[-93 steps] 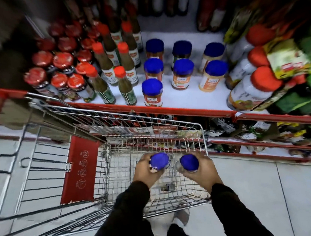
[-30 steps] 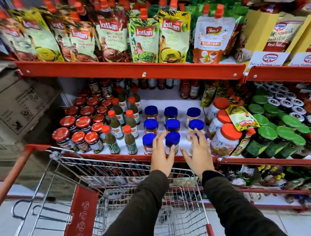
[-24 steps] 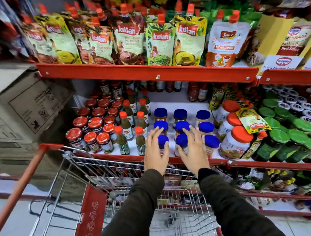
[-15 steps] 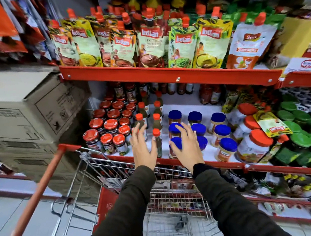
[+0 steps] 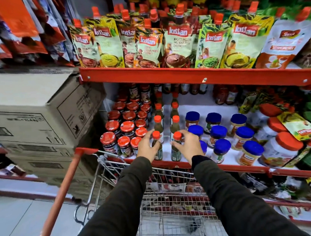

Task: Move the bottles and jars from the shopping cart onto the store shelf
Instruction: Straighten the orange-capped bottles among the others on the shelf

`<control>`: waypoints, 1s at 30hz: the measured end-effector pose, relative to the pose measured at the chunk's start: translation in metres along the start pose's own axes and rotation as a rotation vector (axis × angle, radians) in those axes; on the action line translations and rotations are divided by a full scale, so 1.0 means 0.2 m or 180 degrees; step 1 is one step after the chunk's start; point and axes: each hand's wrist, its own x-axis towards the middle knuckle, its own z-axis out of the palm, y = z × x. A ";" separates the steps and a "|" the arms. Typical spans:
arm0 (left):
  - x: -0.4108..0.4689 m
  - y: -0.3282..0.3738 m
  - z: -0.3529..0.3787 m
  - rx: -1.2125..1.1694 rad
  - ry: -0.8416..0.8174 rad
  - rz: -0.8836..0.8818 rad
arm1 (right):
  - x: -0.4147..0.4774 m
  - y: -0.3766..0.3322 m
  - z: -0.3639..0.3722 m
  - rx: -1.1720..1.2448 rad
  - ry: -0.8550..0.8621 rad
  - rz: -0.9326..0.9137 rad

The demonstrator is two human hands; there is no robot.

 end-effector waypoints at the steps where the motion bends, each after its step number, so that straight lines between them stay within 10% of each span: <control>1: 0.01 0.00 -0.01 -0.0026 -0.0009 -0.0007 | 0.01 0.00 0.01 0.0000 0.0029 0.0012; 16: 0.06 -0.03 -0.03 -0.0154 0.0466 -0.0245 | 0.08 0.00 -0.03 -0.0008 -0.0674 -0.0113; 30: 0.05 -0.04 -0.08 -0.0200 -0.0060 -0.0148 | 0.04 0.00 -0.02 0.0175 -0.0084 0.0022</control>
